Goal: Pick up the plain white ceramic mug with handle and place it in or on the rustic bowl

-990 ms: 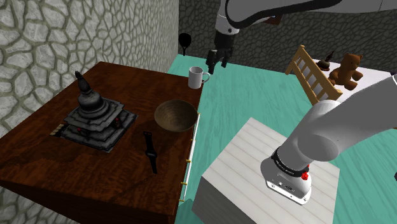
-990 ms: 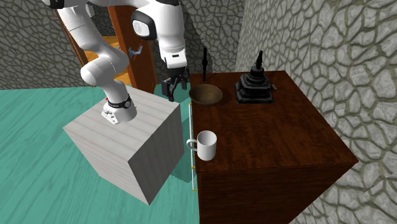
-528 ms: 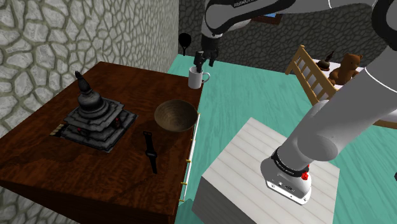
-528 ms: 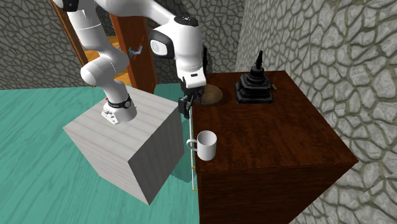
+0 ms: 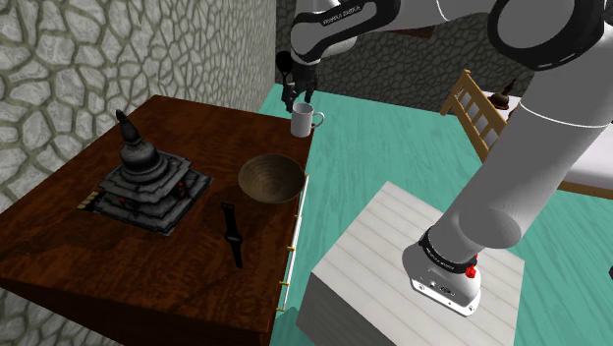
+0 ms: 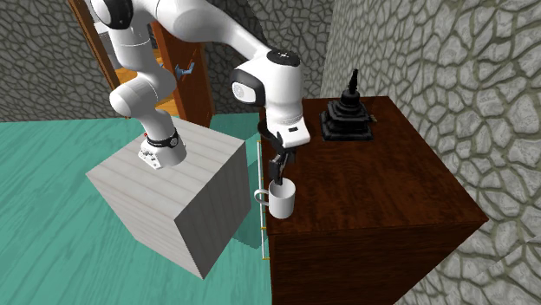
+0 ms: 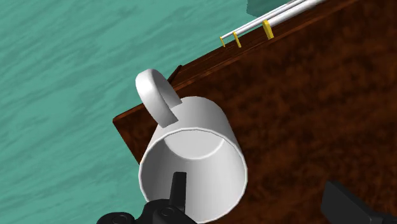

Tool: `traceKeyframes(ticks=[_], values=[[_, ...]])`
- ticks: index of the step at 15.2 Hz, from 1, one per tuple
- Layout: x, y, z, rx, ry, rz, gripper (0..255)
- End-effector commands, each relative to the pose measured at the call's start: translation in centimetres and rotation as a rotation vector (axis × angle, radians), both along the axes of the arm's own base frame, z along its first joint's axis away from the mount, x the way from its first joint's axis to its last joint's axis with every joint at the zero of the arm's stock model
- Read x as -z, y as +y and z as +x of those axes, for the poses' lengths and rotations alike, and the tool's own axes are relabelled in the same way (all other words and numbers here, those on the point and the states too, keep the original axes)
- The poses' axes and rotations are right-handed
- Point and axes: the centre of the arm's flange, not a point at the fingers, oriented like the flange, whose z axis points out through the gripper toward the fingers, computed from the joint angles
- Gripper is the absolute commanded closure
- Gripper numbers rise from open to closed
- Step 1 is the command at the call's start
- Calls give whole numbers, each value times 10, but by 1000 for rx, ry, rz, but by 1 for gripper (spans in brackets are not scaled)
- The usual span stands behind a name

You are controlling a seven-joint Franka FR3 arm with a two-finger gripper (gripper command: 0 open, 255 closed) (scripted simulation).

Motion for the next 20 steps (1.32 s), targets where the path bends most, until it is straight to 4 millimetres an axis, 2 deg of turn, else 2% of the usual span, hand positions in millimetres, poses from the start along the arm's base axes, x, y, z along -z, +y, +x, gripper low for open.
traceKeyframes(ticks=[1, 6, 14, 15, 20], values=[[13, -1, 5, -2, -2, 0, 0], [42, -2, 7, -2, -2, 0, 0], [42, -1, 7, -2, -2, 0, 0], [42, -1, 7, -2, -2, 0, 255], [42, -1, 7, -2, -2, 0, 255]])
